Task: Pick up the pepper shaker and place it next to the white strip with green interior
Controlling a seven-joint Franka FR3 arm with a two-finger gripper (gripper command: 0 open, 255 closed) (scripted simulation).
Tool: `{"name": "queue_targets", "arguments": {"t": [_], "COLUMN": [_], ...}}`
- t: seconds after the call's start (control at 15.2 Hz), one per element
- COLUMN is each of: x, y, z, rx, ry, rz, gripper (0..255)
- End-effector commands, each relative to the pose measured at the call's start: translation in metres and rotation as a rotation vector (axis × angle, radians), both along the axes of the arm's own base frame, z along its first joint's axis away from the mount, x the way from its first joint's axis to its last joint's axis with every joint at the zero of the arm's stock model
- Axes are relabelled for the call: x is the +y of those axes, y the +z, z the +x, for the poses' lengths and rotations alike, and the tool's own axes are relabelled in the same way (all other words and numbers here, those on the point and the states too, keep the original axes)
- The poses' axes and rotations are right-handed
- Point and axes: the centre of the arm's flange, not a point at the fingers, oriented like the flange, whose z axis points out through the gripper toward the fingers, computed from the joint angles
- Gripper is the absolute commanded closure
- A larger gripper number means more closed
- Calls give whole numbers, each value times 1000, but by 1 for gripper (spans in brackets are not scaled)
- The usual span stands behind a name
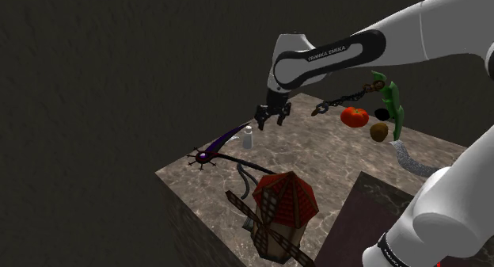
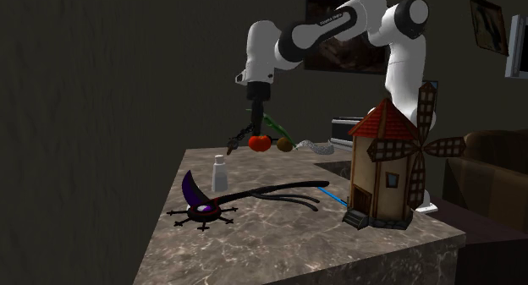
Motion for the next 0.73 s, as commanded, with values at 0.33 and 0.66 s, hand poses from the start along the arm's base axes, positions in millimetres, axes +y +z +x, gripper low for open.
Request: {"name": "queue_targets", "arguments": {"t": [0.33, 0.66], "x": [11, 12], "y": [-42, -65], "z": [81, 105], "rx": [-24, -31], "ry": [-60, -78], "rz": [-15, -20], "gripper": [0, 0]}}
